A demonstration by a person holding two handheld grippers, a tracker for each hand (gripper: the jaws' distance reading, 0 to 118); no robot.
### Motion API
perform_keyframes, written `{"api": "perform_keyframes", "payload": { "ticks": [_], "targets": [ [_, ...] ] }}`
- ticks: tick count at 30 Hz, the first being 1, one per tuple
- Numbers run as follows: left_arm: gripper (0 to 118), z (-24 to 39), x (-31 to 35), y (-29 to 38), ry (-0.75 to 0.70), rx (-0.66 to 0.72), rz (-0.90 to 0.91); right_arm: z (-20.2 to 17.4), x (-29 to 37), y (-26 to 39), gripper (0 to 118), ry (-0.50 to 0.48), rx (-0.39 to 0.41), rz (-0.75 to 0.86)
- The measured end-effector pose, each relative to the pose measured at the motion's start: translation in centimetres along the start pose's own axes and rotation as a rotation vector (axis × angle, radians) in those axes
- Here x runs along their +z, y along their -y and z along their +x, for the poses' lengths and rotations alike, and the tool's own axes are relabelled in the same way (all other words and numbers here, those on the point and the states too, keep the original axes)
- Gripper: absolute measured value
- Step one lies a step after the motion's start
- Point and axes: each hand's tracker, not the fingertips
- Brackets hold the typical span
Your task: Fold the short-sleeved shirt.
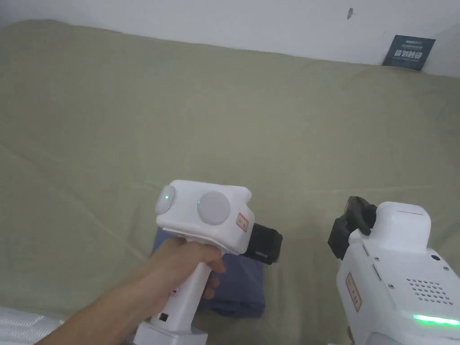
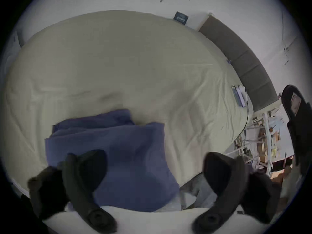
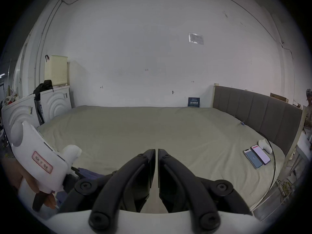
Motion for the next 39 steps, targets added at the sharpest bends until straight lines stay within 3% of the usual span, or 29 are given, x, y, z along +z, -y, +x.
{"api": "perform_keyframes", "payload": {
  "ticks": [2,3,4,6,13,16,17,19,21,24,26,28,32,34,36,37,38,39],
  "targets": [
    [101,-1.3,1.8,-0.2,0.058,0.052,0.016,0.5,-0.2,0.2,9,0.008,-0.003,-0.004],
    [93,-1.7,3.1,-0.1,0.094,0.07,0.042,0.6,-0.4,0.2,9,0.01,-0.006,-0.008],
    [77,-2.8,4.4,0.2,0.138,0.087,0.082,0.7,-0.7,0.3,9,0.013,-0.012,-0.012],
    [1,-4.4,5.6,0.5,0.206,0.134,0.116,0.8,-0.9,0.3,9,0.015,-0.033,-0.019],
    [1,-6.4,-0.7,3.9,0.454,0.246,-0.059,0.7,-1.0,1.3,9,0.004,-0.063,-0.063],
    [1,-6.6,-4.5,5.5,0.283,0.224,-0.114,0.9,-0.8,1.8,9,0.001,-0.053,-0.083],
    [1,-7.1,-4.8,5.8,0.292,0.218,-0.104,1.0,-0.8,1.9,9,-0.006,-0.06,-0.094],
    [1,-8.0,-2.7,5.3,0.41,0.317,-0.062,1.1,-1.0,2.2,9,-0.057,-0.086,-0.132],
    [1,-8.7,-0.2,5.1,0.45,0.273,0.033,1.1,-1.9,2.6,10,-0.174,-0.129,-0.206],
    [1,-10.8,4.4,4.7,0.442,0.271,0.095,0.5,-4.6,3.8,10,-0.478,-0.333,-0.4],
    [1,-12.6,6.9,4.8,0.388,0.281,0.148,-0.2,-7.1,5.7,10,-0.692,-0.528,-0.54],
    [1,-13.6,9.3,5.4,0.345,0.279,0.178,-1.3,-9.6,7.8,10,-0.835,-0.649,-0.661],
    [1,-16.1,10.4,6.3,0.125,0.243,0.157,-3.7,-14.2,11.7,10,-0.971,-0.763,-0.839],
    [1,-17.4,10.0,6.6,0.139,0.268,0.132,-4.4,-15.8,13.5,10,-0.999,-0.828,-0.902],
    [11,-18.7,9.1,6.6,0.163,0.289,0.109,-4.1,-17.5,15.6,9,-1.001,-0.892,-0.963],
    [33,-18.9,8.7,6.6,0.192,0.305,0.095,-3.6,-18.2,16.7,8,-1.006,-0.962,-0.982],
    [85,-19.2,8.4,6.5,0.235,0.315,0.086,-3.2,-18.3,17.1,8,-1.057,-1.061,-0.983],
    [117,-19.7,8.1,6.5,0.269,0.332,0.085,-2.9,-18.4,17.0,8,-1.086,-1.097,-0.988]
  ]
}}
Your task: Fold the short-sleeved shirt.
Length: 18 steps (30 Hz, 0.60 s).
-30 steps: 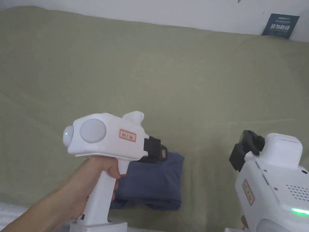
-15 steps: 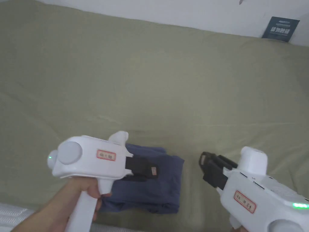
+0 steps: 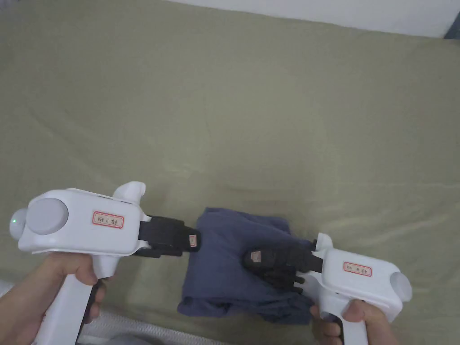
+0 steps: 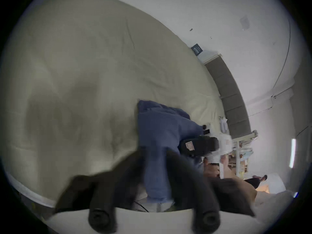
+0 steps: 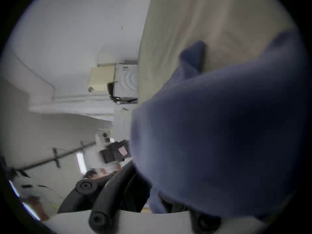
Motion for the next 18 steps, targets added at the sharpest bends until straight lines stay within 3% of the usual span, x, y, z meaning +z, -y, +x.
{"api": "perform_keyframes", "payload": {
  "ticks": [1,4,7,11,12,13,14,15,18],
  "targets": [
    [118,-0.4,-0.7,-0.2,0.039,0.028,-0.009,-0.2,0.2,-0.2,8,0.001,-0.019,-0.008],
    [118,-1.3,-2.7,-0.9,0.157,0.07,-0.036,-1.2,-0.6,0.0,8,0.086,0.046,-0.051],
    [118,-1.6,-5.8,-1.2,0.287,0.129,-0.115,-1.1,-0.6,-0.1,8,0.063,-0.003,-0.053],
    [115,-1.6,-7.1,-1.2,0.291,0.103,-0.086,-1.2,-0.5,0.0,8,0.056,-0.017,-0.056],
    [110,-2.0,-7.0,-1.5,0.278,0.093,-0.085,-1.4,-0.5,0.0,8,0.057,-0.02,-0.055],
    [95,-1.8,-6.7,-1.6,0.236,0.084,-0.077,-2.1,-0.4,0.3,9,0.071,-0.024,-0.047],
    [47,-1.8,-6.6,-1.7,0.152,0.058,-0.074,-2.9,-0.1,0.6,9,0.109,-0.002,-0.02],
    [29,-1.9,-6.8,-1.7,0.058,0.037,-0.077,-3.7,0.5,0.8,9,0.143,0.039,0.003],
    [29,-1.6,-6.3,-1.2,0.159,0.11,-0.084,-7.9,2.5,3.3,9,0.316,0.276,0.09]
  ]
}}
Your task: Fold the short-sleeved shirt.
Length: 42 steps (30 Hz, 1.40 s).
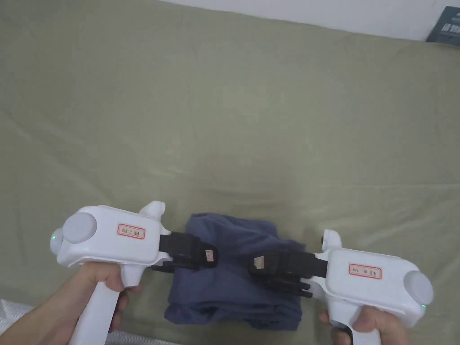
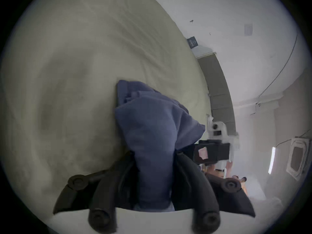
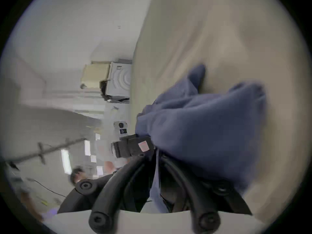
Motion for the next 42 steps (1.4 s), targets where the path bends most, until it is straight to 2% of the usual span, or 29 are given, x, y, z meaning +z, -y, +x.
{"api": "perform_keyframes", "payload": {
  "ticks": [1,3,5,8,10,12,14,17,21,24,33,38,42],
  "targets": [
    [29,0.3,0.0,0.0,-0.018,-0.005,-0.004,-1.3,1.5,0.4,9,0.057,0.072,0.071],
    [29,1.1,0.0,0.6,-0.041,-0.03,-0.003,-5.0,4.0,2.1,9,0.258,0.254,0.265],
    [29,1.7,0.1,0.5,-0.064,-0.032,-0.006,-7.4,6.0,3.7,9,0.528,0.461,0.523],
    [29,2.8,0.2,0.3,-0.108,-0.044,-0.014,-9.5,7.3,5.4,9,0.747,0.623,0.824],
    [29,3.5,0.3,0.2,-0.13,-0.058,-0.018,-10.3,7.1,6.0,9,0.945,0.726,0.973],
    [29,4.2,0.5,-0.1,-0.155,-0.06,-0.021,-10.3,7.3,5.4,9,0.946,0.761,0.982],
    [29,4.5,0.7,-0.3,-0.175,-0.076,-0.023,-10.4,6.9,5.1,9,1.005,0.783,1.027],
    [29,5.4,1.5,-1.1,-0.195,-0.11,-0.026,-10.6,7.2,4.7,9,0.946,0.729,1.025],
    [29,5.4,3.8,-2.6,-0.231,-0.144,-0.028,-11.7,5.6,4.9,9,0.919,0.804,0.979],
    [29,3.7,7.0,-4.4,-0.268,-0.147,-0.013,-12.9,2.4,4.8,9,0.862,0.866,0.924],
    [29,-5.8,22.4,-9.6,-0.412,-0.053,0.11,-19.3,-15.5,2.7,9,0.497,0.92,0.652],
    [29,-10.1,30.7,-13.0,-0.53,-0.024,0.095,-22.8,-27.2,2.3,9,0.352,0.985,0.512],
    [29,-14.3,35.1,-17.0,-0.627,-0.005,0.077,-24.8,-34.3,2.0,9,0.296,1.027,0.442]
  ]
}}
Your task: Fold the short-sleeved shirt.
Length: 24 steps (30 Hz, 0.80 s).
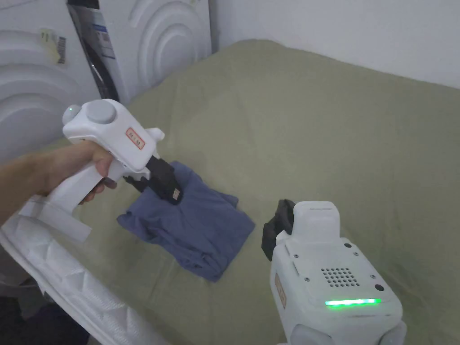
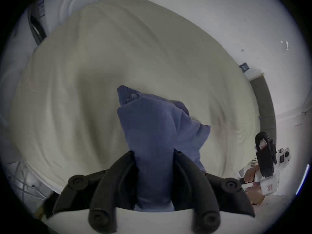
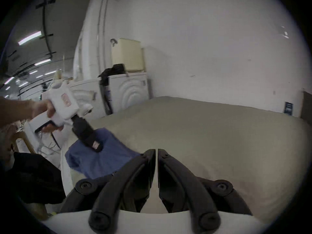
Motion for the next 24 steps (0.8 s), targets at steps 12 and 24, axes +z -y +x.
{"api": "perform_keyframes", "payload": {
  "ticks": [12,24],
  "targets": [
    [30,-8.9,-0.4,-7.2,-0.185,-0.034,0.006,-3.1,-9.6,-0.2,9,-0.097,-0.018,-0.064],
    [79,0.3,5.9,-1.3,-0.325,-0.101,0.374,1.5,-1.5,-2.5,9,-0.075,-0.092,-0.053]
  ]
}}
